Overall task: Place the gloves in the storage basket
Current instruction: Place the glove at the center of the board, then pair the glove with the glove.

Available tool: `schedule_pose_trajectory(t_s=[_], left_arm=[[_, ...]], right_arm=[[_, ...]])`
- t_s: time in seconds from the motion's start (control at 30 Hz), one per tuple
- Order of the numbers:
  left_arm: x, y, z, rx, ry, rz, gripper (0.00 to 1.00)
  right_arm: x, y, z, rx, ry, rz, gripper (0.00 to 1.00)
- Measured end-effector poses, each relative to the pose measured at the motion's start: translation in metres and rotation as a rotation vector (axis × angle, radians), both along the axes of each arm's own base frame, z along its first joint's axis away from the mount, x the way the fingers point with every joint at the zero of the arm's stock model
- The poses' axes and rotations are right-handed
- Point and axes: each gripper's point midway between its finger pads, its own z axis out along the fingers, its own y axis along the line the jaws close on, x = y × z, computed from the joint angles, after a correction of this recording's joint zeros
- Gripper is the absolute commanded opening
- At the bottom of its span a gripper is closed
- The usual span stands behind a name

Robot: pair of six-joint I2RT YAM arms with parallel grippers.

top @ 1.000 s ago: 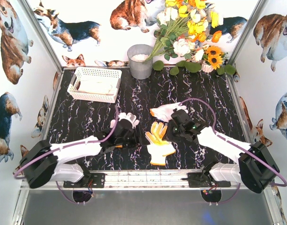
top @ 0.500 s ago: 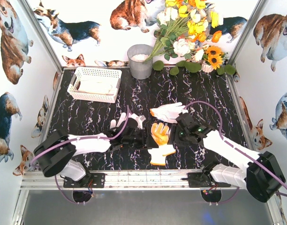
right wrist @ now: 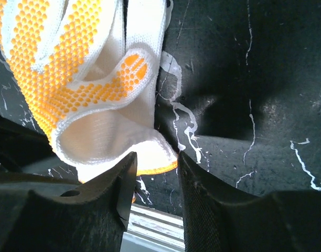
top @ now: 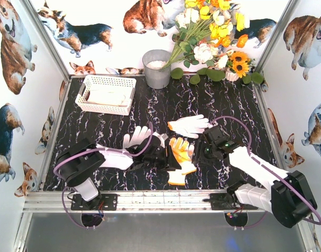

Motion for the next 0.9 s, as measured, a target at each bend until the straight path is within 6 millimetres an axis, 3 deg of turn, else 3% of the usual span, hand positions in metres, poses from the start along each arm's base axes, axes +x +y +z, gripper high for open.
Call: schedule_pose_trajectory(t_s=[0.23, 0.47, 0.8, 0.9], left_arm=[[0.0, -0.006, -0.015, 0.017, 0.021, -0.002, 0.32], [0.005, -0.012, -0.014, -0.003, 0.019, 0.013, 0.31], [0.012, -0.017, -0.019, 0.009, 0.007, 0.054, 0.02], [0.014, -0.016, -0.019, 0.015, 0.001, 0.063, 0.0]], right_arm=[[-0.007, 0.001, -0.011, 0.022, 0.031, 0.016, 0.37], [-0.012, 0.006, -0.023, 0.055, 0.085, 0.024, 0.34], [-0.015, 0.017, -0.024, 0.112, 0.125, 0.044, 0.03], [-0.016, 0.019, -0.02, 0.131, 0.127, 0.043, 0.0]])
